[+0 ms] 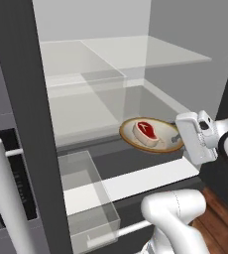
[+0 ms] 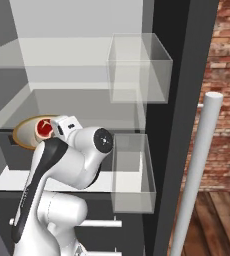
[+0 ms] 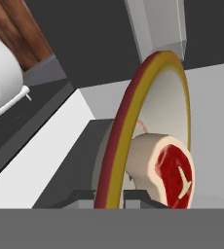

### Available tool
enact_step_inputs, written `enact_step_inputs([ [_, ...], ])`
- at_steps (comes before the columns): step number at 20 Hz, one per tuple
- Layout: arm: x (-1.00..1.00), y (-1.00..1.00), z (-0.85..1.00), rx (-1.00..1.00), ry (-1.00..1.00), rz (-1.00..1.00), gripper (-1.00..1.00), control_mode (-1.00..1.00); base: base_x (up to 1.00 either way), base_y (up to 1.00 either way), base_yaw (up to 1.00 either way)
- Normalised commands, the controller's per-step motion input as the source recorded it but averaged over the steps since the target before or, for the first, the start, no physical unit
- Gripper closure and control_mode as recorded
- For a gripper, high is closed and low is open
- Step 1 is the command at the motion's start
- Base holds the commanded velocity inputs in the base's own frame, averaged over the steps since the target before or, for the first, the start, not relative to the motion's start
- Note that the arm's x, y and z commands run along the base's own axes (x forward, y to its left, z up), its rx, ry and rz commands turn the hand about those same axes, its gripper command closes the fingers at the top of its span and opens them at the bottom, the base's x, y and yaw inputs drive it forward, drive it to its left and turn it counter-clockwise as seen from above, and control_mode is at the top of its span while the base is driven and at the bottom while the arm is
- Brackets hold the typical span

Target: Place one of the steaks on the plate and the other in the bowl. Then place the bowl in the fridge.

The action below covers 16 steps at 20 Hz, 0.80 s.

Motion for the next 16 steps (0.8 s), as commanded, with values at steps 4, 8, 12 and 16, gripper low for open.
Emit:
enact_step_inputs([
  [4,0.0,0.0,0.0,0.0,0.0,0.0,1.0,1.0,0.1,0.12,0.0],
  [8,0.02,0.05,0.0,0.0,0.0,0.0,1.0,-1.0,0.02,0.19,0.0],
  [12,0.17,0.08,0.0,-0.01,-0.01,-0.1,1.0,-1.0,0.0,0.0,0.0],
  [16,0.06,0.02,0.01,-0.01,-0.12,-0.26,1.0,-1.0,0.0,0.0,0.0],
])
